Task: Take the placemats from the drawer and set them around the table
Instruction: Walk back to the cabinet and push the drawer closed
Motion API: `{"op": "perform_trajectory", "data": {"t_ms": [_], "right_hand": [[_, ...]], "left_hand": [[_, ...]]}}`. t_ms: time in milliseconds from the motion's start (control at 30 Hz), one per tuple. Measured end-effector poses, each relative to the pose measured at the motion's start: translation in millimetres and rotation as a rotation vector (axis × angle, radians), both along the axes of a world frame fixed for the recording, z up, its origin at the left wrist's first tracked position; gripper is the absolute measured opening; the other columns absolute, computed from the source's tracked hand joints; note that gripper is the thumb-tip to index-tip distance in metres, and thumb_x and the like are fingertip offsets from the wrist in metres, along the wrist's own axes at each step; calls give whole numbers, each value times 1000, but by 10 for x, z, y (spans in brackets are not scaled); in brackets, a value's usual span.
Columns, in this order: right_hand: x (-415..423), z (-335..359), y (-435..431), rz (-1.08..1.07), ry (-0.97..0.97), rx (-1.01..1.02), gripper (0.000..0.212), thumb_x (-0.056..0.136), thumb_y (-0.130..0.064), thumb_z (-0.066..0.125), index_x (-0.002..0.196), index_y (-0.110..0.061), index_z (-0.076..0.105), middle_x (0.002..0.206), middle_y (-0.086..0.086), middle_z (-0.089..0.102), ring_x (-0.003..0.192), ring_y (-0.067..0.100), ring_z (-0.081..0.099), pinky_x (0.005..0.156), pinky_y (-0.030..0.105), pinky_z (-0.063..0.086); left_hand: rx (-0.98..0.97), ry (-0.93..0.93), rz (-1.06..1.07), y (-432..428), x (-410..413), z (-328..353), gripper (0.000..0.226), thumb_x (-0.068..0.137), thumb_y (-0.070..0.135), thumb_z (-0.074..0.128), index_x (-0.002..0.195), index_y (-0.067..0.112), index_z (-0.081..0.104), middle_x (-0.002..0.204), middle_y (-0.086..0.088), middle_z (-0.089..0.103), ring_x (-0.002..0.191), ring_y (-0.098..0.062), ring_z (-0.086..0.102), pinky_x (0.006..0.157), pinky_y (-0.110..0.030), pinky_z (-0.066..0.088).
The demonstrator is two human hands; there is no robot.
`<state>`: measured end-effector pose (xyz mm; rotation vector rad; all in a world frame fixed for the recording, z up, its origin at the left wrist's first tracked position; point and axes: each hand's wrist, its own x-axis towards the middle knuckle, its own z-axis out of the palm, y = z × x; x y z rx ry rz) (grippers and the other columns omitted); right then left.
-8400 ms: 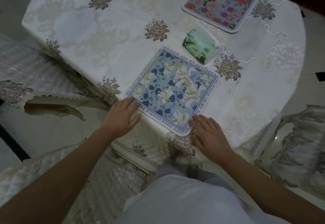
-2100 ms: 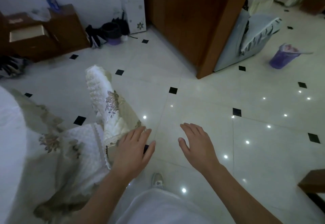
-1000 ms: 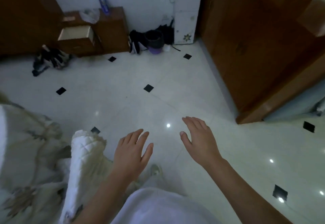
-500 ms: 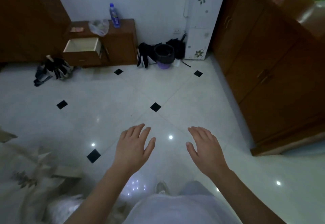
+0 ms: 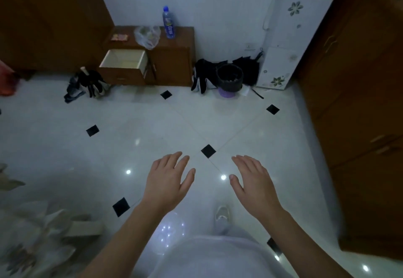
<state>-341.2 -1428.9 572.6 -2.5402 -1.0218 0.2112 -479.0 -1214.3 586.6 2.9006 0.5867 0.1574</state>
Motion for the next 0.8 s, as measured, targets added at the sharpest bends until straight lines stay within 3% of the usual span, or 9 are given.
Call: {"op": "perform_trajectory", "data": {"t_ms": [467, 800], "right_hand": [[972, 117, 2803, 471, -36, 12, 52, 97, -41, 39, 143, -18, 44, 146, -2, 47, 136, 18, 37, 111, 36, 32], [1428, 3, 4188, 429, -37, -27, 56, 96, -46, 31, 144, -20, 44, 148, -1, 46, 137, 18, 37, 113, 37, 32]], "left_hand": [[15, 8, 461, 1537, 151, 34, 53, 97, 51, 37, 127, 17, 64, 131, -8, 64, 115, -28, 62, 95, -42, 47], [51, 30, 423, 3382, 670, 37, 54, 98, 50, 34, 129, 15, 62, 132, -8, 63, 115, -28, 61, 97, -42, 45]]}}
